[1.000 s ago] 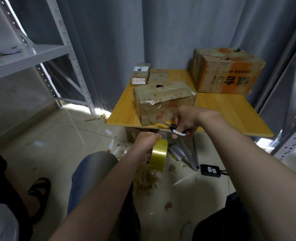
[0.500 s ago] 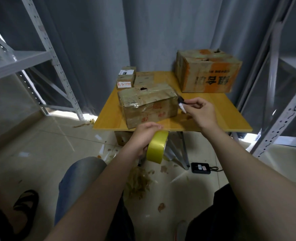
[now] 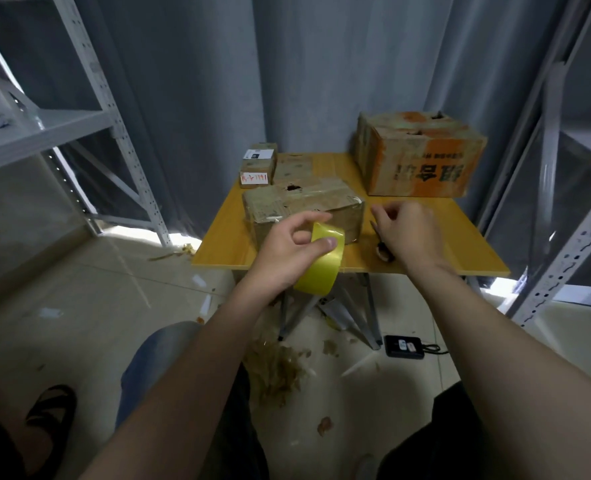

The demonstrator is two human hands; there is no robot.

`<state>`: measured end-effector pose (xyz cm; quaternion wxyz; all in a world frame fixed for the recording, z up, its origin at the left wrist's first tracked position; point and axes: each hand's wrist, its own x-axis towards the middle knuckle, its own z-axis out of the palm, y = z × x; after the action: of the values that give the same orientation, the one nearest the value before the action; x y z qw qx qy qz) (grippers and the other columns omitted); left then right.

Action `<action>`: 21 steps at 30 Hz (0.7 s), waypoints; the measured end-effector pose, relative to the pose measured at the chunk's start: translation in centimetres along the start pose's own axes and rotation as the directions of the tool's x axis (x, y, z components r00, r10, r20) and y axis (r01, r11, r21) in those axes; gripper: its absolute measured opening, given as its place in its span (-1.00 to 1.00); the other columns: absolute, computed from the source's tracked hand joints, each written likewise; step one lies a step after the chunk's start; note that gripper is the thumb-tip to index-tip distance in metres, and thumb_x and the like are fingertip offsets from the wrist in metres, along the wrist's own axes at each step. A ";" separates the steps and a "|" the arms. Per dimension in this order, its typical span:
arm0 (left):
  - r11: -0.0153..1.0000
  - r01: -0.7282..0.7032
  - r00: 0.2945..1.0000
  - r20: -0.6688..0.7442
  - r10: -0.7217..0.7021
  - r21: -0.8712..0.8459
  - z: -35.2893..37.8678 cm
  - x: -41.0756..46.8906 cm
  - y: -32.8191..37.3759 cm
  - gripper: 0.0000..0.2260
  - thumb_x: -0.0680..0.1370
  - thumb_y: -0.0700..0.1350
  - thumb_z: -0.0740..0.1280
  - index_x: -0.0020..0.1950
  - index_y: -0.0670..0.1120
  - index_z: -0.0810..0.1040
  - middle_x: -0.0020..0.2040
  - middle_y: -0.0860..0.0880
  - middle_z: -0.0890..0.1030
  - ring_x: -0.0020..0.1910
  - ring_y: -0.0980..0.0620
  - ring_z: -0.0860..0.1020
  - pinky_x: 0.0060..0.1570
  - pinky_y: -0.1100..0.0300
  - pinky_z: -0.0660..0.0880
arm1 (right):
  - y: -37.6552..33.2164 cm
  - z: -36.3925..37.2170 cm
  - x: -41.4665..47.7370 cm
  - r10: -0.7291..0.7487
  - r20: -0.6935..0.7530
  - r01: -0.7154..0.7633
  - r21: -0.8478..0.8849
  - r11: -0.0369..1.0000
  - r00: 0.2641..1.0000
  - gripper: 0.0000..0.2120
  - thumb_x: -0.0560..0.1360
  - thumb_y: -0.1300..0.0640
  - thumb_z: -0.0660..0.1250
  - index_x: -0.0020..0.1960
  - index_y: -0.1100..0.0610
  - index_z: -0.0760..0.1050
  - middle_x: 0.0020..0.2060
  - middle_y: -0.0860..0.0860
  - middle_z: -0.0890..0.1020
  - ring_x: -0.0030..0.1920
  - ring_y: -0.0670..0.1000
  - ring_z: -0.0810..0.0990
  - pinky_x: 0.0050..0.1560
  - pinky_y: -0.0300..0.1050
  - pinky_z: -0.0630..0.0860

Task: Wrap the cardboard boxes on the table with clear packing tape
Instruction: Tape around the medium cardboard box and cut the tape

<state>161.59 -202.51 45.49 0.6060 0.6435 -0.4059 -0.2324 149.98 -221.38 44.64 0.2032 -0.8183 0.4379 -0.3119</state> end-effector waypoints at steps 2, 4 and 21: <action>0.999 -0.028 0.999 -0.044 0.026 -0.045 -0.4 -0.1 0.3 -0.69 0.56 -0.24 0.48 0.28 -0.02 0.62 -0.09 -0.10 0.76 -0.09 -0.05 0.72 -0.08 0.09 0.63 | -2.7 -0.7 -0.9 -0.180 0.049 0.139 0.452 0.881 0.982 -0.77 0.57 -0.18 0.41 -0.03 -0.03 0.69 -0.14 -0.11 0.68 -0.13 -0.08 0.64 -0.16 -0.18 0.50; 0.997 -0.067 0.995 -0.074 0.063 -0.047 -0.9 -0.2 0.6 -0.69 0.56 -0.23 0.48 0.28 -0.01 0.61 -0.16 -0.04 0.76 -0.18 0.04 0.70 -0.17 0.16 0.60 | -4.6 -0.4 -1.4 -0.332 0.127 0.173 0.655 0.735 0.935 -0.82 0.48 -0.17 0.50 -0.01 -0.10 0.72 0.03 -0.09 0.69 0.03 -0.03 0.67 -0.06 -0.13 0.56; 0.988 -0.154 0.970 -0.189 0.153 0.011 -1.9 -0.7 0.5 -0.70 0.55 -0.09 0.51 0.20 0.12 0.48 -0.28 -0.23 0.66 -0.31 -0.24 0.61 -0.26 0.01 0.48 | -7.7 1.3 -2.5 -0.348 0.106 0.180 0.697 0.694 0.932 -0.87 0.52 0.16 0.52 -0.19 0.01 0.67 0.08 -0.08 0.65 0.11 -0.08 0.63 0.17 0.08 0.61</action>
<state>162.59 -200.73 46.10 0.6592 0.6282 -0.3945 -0.1234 154.41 -215.11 47.53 0.4883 -0.7728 0.1449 -0.3787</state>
